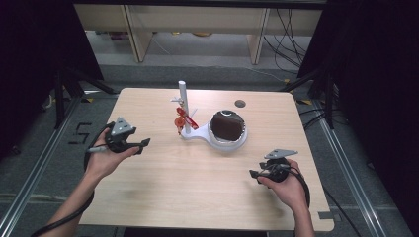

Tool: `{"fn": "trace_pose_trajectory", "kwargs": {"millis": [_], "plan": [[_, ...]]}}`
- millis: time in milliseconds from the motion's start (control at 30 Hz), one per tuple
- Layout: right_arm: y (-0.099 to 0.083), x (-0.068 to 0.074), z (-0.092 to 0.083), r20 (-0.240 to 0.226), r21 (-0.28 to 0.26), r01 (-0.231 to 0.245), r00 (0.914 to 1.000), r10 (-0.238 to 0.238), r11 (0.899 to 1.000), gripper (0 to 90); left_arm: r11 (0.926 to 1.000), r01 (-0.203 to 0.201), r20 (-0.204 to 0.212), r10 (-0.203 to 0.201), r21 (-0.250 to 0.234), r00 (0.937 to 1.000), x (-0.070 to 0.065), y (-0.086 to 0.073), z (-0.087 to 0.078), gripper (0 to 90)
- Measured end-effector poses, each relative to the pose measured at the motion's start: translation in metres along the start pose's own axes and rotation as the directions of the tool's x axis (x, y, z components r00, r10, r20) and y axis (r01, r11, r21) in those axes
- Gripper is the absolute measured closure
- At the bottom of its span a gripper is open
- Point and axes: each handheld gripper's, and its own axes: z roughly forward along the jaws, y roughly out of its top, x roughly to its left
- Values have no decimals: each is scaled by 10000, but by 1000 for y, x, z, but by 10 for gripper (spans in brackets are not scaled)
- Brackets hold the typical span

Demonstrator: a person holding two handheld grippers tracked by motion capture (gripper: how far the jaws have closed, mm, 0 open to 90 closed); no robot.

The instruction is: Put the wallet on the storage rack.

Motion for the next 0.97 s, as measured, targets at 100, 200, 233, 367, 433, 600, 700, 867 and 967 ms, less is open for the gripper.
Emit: {"fn": "trace_pose_trajectory", "kwargs": {"millis": [100, 200, 233, 367, 433, 600, 700, 867, 967], "plan": [[0, -5, -6, 135, -137, -163, 9998, 165, 9998, 463, 9976, 594, -135, -599, -350, 9981, 1, -22, -6, 321], [-3, -11, -9, 367, -671, -196, 9991, 221, 9976, 464, 9909, 1188, -201, -1203, -632, 9925, 1, -43, -12, 322], [-4, -14, -10, 433, -778, -157, 9989, 192, 9968, 464, 9887, 1297, -259, -1319, -758, 9909, 1, -50, -13, 322], [-10, -21, -12, 374, -1270, -455, 9980, 506, 9909, 464, 9792, 1761, -552, -1822, -1007, 9817, 2, -75, -17, 323], [-14, -22, -13, 563, -1471, -774, 9947, 865, 9861, 463, 9754, 1896, -629, -1974, -1121, 9783, 2, -88, -16, 324], [-23, -28, -11, 673, -1626, -1088, 9904, 1210, 9807, 461, 9683, 2099, -978, -2239, -1356, 9697, -5, -111, -15, 324], [-28, -33, -9, 666, -1805, -971, 9916, 1107, 9788, 459, 9703, 1893, -1164, -2075, -1504, 9713, -8, -115, -17, 324], [-33, -35, -8, 821, -2136, -948, 9900, 1146, 9723, 454, 9611, 2020, -1055, -2242, -1882, 9688, -9, -120, -17, 323], [-35, -35, -7, 1156, -2342, -977, 9851, 1275, 9673, 451, 9560, 2110, -940, -2336, -2037, 9678, -7, -121, -17, 325]]}}
